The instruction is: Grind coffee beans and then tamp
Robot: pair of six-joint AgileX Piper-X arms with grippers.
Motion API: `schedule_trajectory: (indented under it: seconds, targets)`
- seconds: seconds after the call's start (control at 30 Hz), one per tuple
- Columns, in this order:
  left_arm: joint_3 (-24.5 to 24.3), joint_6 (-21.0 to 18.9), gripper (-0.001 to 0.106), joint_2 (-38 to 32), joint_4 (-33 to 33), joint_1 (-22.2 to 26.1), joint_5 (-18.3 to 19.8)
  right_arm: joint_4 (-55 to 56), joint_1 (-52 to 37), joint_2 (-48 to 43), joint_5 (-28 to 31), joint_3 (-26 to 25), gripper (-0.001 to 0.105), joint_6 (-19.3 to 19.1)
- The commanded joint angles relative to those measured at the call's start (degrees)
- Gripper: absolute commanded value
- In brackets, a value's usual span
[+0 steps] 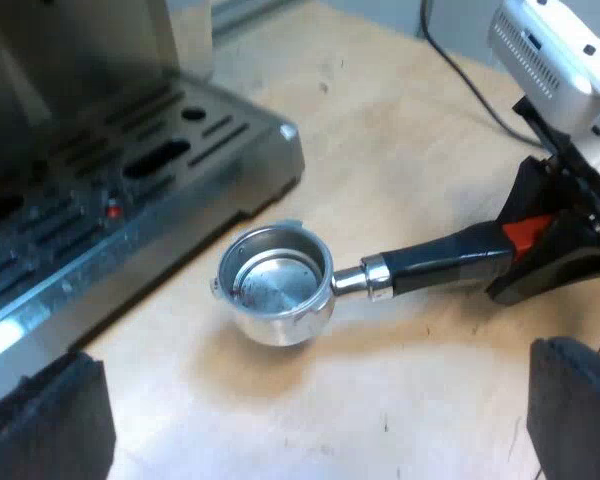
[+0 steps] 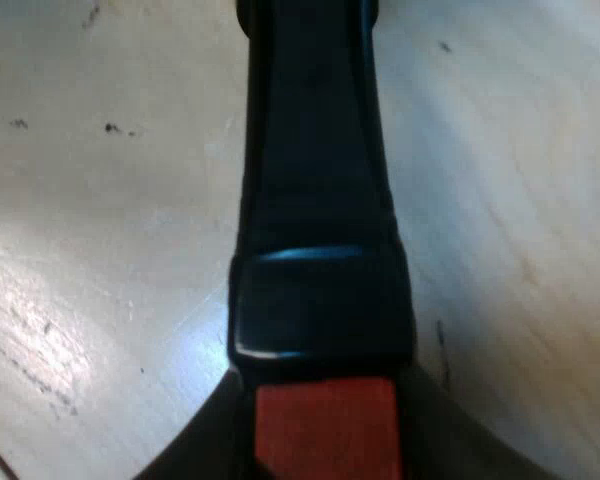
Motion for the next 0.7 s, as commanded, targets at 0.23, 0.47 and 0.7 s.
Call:
schedule_trajectory:
  seconds: [0.23, 0.47, 0.7]
  targets:
    - [0.1, 1.9, 0.085, 10.2, -1.7, -0.1, -4.4, -11.1, -1.6, -0.6, -2.8, 5.8, 0.000, -1.2]
    - [3.0, 3.0, 0.085, 16.1, -8.6, -0.1, -4.4, -21.9, -1.6, -0.6, -2.5, 11.3, 0.000, -5.7]
    - [3.9, 3.0, 0.085, 20.5, -10.8, -0.1, -2.0, -23.5, -1.6, -0.6, -2.3, 13.4, 0.000, -2.1]
